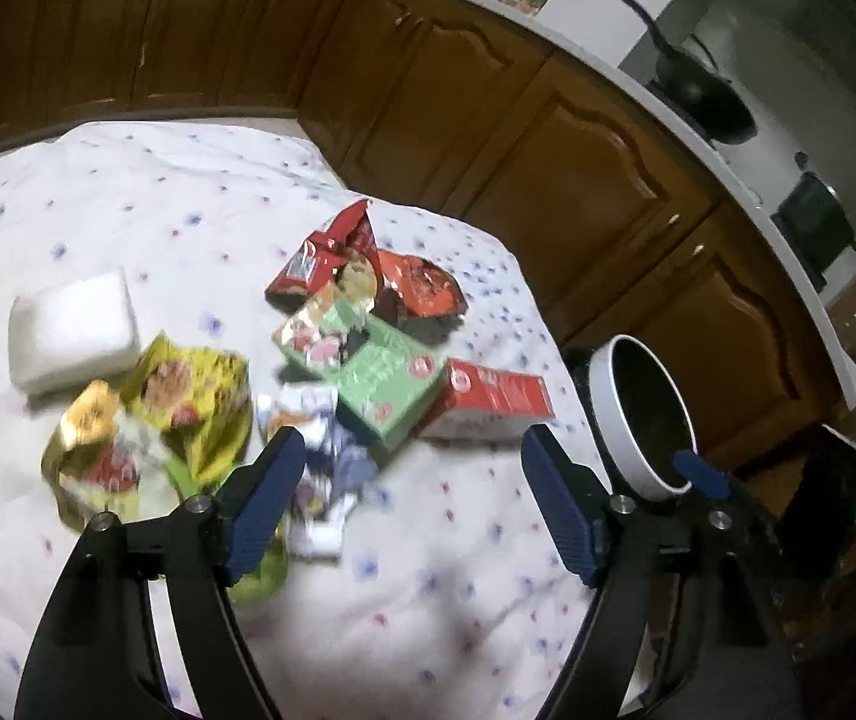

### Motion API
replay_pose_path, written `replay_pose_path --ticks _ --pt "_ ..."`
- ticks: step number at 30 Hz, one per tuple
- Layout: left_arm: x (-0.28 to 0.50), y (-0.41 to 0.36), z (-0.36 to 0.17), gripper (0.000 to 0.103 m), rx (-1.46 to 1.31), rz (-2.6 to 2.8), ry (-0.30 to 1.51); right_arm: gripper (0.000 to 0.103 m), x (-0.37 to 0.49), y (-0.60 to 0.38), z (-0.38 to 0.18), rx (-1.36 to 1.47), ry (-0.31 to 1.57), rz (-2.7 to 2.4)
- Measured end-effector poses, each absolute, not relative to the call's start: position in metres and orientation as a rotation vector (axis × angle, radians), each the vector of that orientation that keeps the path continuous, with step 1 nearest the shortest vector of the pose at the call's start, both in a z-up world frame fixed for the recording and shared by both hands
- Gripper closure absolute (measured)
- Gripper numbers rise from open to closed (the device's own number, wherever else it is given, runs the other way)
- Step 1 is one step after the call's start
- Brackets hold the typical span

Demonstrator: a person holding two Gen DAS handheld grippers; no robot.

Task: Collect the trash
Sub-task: 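Grasp the green juice box with the left tool while the right tool grasps the red milk carton, then carry both cartons over the bin and open both tools to drop them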

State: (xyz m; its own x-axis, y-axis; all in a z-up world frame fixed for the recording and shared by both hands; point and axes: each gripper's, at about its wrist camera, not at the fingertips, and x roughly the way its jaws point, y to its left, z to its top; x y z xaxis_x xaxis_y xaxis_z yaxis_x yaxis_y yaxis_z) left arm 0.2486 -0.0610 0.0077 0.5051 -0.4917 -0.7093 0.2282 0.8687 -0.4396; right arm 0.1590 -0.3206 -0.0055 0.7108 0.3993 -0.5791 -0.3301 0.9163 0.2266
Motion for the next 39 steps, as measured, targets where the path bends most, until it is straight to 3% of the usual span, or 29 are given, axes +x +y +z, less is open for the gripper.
replay_pose_path --ticks 7,20,21,22,24,28,31,32,39 --pt "0.301 -0.059 -0.01 0.027 -0.406 -0.419 1.116 0.021 0.196 -0.287 -0.014 -0.111 0.71 0.538" --pt "0.329 -0.081 -0.029 0.027 -0.324 -0.37 1.185 0.022 0.267 -0.252 -0.059 -0.247 0.849 0.662" --pt "0.331 -0.081 -0.031 0.027 -0.321 -0.369 1.187 0.029 0.266 -0.252 -0.06 -0.238 0.85 0.663" --pt "0.332 -0.081 -0.033 0.027 -0.322 -0.371 1.189 0.051 0.264 -0.254 -0.061 -0.231 0.844 0.658" --pt "0.333 -0.079 -0.036 0.027 -0.323 -0.37 1.188 0.069 0.259 -0.258 -0.061 -0.203 0.837 0.636" --pt "0.332 -0.082 -0.04 0.027 -0.311 -0.389 1.183 0.069 0.234 -0.274 -0.061 -0.162 0.832 0.608" --pt "0.329 -0.084 -0.044 0.04 -0.313 -0.416 1.182 0.07 0.206 -0.286 -0.058 -0.137 0.822 0.571" --pt "0.328 -0.084 -0.045 0.051 -0.32 -0.424 1.19 0.07 0.196 -0.293 -0.058 -0.117 0.817 0.558" --pt "0.313 -0.103 -0.043 0.066 -0.31 -0.501 1.173 0.07 0.153 -0.346 -0.052 0.132 0.776 0.395"
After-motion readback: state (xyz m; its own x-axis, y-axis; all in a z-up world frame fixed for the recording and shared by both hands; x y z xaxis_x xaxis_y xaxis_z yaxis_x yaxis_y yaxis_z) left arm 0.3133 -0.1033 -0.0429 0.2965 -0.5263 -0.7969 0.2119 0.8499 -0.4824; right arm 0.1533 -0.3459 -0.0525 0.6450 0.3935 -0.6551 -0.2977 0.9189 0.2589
